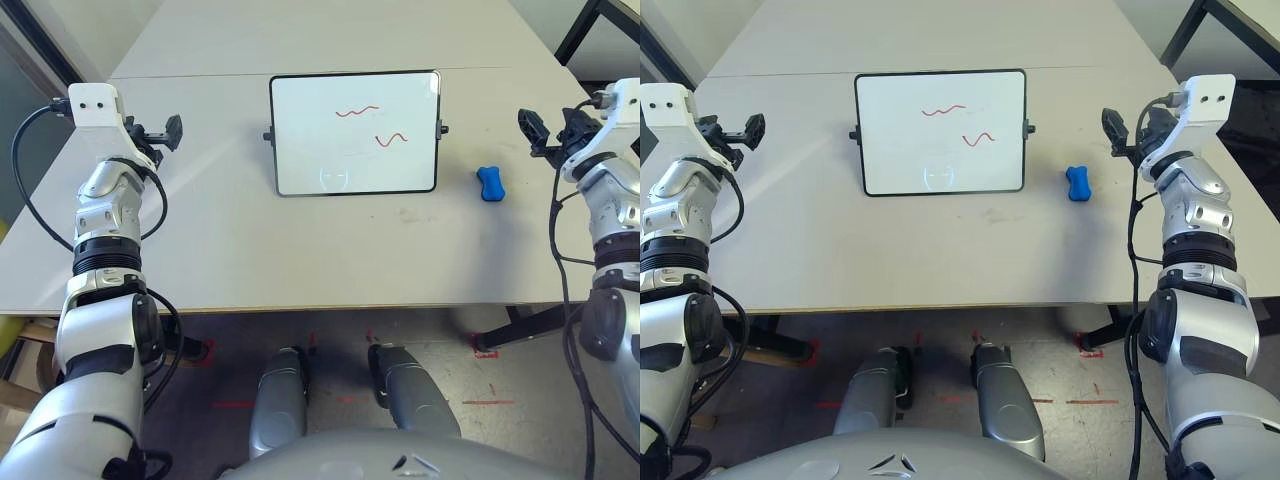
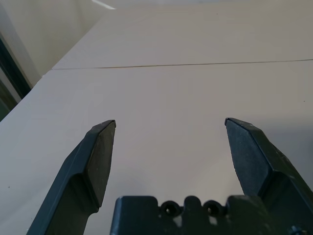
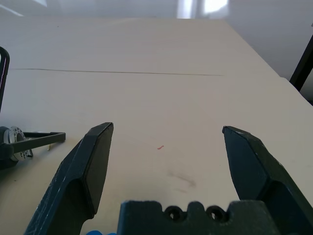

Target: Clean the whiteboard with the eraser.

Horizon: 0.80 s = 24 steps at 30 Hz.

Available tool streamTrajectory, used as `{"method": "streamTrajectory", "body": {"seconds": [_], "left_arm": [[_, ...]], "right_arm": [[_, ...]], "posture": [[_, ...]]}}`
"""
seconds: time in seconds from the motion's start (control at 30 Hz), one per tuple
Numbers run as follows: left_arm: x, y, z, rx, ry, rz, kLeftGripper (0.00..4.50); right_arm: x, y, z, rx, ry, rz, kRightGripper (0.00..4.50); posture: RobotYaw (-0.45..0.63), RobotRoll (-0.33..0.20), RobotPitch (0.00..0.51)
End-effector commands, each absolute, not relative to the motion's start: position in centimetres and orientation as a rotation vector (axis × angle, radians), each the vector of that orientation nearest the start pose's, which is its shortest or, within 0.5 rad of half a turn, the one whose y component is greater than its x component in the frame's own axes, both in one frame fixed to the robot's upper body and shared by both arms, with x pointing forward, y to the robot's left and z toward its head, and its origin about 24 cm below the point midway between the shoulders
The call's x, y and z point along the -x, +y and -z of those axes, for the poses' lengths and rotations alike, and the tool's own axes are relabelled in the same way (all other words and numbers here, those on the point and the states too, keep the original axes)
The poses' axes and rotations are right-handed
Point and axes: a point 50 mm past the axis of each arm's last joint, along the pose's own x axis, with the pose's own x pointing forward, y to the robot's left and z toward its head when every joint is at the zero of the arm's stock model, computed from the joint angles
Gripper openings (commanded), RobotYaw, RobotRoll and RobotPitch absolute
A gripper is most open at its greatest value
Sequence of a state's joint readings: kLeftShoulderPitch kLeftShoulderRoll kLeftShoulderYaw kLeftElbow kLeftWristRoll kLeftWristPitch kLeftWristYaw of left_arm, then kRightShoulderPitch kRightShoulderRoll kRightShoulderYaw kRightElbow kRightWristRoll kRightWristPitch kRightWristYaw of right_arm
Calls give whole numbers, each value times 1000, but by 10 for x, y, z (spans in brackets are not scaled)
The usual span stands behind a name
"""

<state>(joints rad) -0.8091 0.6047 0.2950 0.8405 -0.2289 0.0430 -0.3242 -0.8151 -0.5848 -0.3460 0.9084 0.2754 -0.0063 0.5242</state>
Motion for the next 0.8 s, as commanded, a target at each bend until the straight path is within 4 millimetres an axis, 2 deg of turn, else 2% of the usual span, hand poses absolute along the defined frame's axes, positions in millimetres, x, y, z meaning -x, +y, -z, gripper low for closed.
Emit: {"method": "streamTrajectory", "body": {"seconds": [0.03, 0.23, 0.5, 0.63, 0.8], "left_arm": [[-362, 321, -172, -74, -64, -105, 4500], [-362, 319, -173, -74, -69, -93, 4500], [-361, 315, -187, -40, -104, 0, 4500], [-355, 294, -188, -34, -94, 225, 4500], [-334, 260, -188, -56, -71, 540, 4500]], "right_arm": [[-362, -313, -162, -40, -117, -69, 4453], [-362, -314, -163, -41, -117, -66, 4453], [-364, -311, -166, -36, -125, -71, 4453], [-364, -311, -164, -35, -119, -68, 4453], [-364, -313, -164, -30, -112, -58, 4453]], "posture": [[-171, 0, 144], [-162, 0, 146], [-167, 0, 135], [-171, 0, 131], [-176, 0, 131]]}}
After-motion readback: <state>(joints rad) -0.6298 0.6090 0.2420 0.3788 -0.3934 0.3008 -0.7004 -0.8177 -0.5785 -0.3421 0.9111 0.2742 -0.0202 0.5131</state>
